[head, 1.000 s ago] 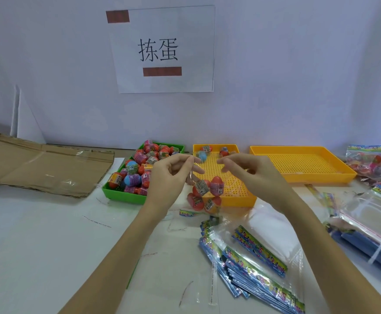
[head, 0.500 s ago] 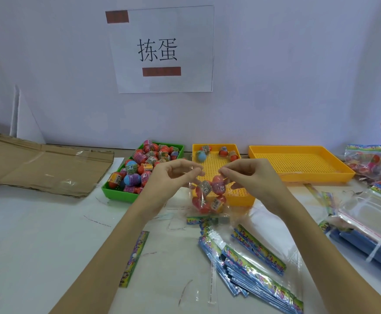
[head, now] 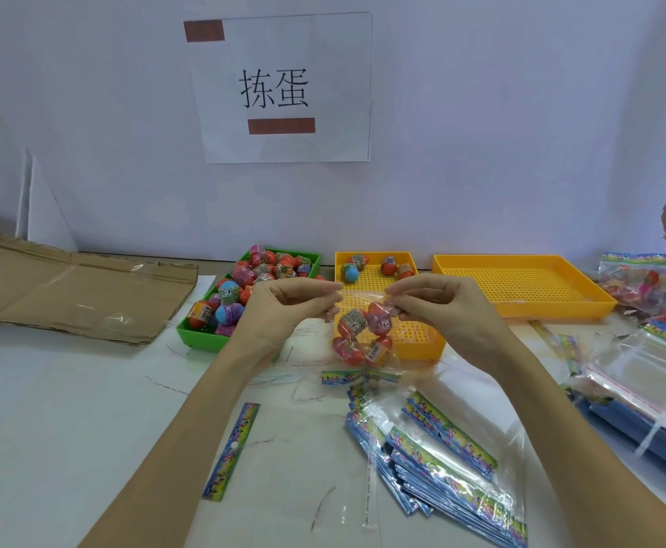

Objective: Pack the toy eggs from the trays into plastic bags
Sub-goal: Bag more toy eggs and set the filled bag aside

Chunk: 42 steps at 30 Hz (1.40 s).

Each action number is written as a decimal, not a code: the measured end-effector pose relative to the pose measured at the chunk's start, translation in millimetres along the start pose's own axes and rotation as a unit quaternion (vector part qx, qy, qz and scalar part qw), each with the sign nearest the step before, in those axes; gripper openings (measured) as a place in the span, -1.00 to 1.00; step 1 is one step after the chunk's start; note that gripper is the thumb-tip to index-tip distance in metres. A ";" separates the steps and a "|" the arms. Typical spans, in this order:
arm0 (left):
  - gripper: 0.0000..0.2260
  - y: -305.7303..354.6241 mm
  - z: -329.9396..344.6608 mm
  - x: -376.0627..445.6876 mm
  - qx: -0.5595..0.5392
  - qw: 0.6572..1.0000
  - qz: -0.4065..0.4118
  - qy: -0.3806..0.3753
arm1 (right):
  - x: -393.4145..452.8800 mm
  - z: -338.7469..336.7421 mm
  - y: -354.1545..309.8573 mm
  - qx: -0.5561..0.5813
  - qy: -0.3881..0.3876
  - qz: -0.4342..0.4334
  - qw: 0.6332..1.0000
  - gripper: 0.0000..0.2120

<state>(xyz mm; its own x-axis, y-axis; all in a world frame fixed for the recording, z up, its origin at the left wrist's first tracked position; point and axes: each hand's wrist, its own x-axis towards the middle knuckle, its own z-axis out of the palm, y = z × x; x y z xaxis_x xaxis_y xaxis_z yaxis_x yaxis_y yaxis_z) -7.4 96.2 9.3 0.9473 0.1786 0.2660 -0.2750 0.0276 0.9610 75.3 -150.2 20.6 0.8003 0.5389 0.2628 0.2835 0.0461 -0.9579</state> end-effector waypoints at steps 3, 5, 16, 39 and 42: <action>-0.82 -0.1 -3.5 0.1 0.010 1.000 -0.007 -0.019 | -0.6 -1.0 0.4 -0.023 -0.001 -0.017 1.000 -0.85; -0.82 -2.0 -5.5 0.6 0.034 0.999 -0.009 -0.015 | -0.6 -0.9 0.3 -0.038 0.004 -0.026 0.999 -0.80; -0.80 -0.2 -10.7 -2.8 0.118 0.991 0.053 -0.027 | 0.9 6.5 0.8 -0.030 0.021 -0.009 0.999 -0.77; -0.85 3.5 19.6 -2.4 0.117 0.993 -0.015 0.025 | 4.0 29.0 -2.4 -0.039 0.043 -0.048 0.997 -0.79; -0.88 2.3 16.2 -0.3 0.030 0.996 -0.018 0.083 | 2.4 19.3 -0.7 -0.095 0.033 0.015 0.995 -0.82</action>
<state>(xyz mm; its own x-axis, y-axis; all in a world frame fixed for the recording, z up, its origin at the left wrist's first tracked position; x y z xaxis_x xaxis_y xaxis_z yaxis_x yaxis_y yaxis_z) -5.6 80.3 12.6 0.9148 0.3390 0.2195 -0.2259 -0.0209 0.9739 66.8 -132.6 19.6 0.8409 0.4808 0.2483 0.3494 -0.1321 -0.9276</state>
